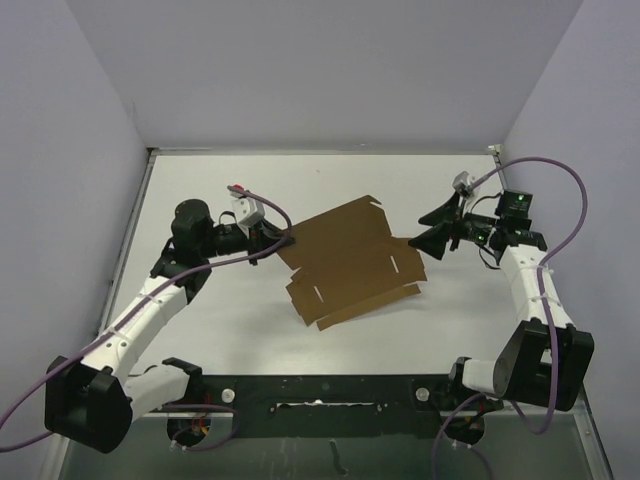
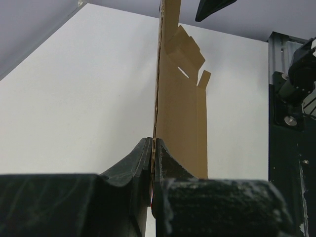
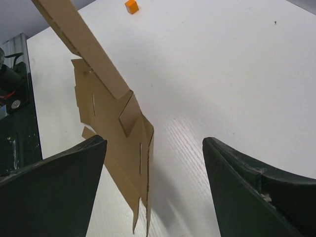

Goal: Fold the paper box

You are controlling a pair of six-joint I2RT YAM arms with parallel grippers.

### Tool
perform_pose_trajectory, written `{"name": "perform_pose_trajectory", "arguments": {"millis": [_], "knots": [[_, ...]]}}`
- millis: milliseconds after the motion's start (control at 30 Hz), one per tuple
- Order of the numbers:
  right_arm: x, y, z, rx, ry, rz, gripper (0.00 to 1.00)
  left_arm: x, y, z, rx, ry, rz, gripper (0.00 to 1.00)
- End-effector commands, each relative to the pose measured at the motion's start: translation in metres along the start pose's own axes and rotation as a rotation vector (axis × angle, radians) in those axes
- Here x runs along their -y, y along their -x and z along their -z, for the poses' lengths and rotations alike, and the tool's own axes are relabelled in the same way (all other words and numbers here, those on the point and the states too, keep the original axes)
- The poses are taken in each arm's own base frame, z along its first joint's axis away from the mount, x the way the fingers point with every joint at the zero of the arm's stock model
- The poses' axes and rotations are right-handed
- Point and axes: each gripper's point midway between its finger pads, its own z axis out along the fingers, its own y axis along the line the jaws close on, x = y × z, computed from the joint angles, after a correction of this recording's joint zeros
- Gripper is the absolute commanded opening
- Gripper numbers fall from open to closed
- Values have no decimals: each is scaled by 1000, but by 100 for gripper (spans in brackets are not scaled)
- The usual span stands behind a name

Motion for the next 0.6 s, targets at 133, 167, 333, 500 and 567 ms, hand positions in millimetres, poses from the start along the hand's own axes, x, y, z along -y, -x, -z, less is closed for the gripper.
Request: {"name": "perform_pose_trajectory", "arguments": {"millis": [133, 167, 333, 500, 567], "knots": [[-3, 14, 3, 12, 17, 110, 80, 10, 21, 2, 77, -112, -83, 0], [-3, 14, 3, 13, 21, 115, 80, 10, 23, 2, 85, -116, -87, 0], [-9, 10, -8, -19, 58, 176, 75, 16, 19, 5, 94, -174, -94, 0], [-24, 11, -16, -18, 143, 212, 68, 17, 18, 7, 104, -190, -99, 0], [-33, 19, -13, 3, 175, 231, 67, 17, 18, 8, 103, -192, -98, 0]]}}
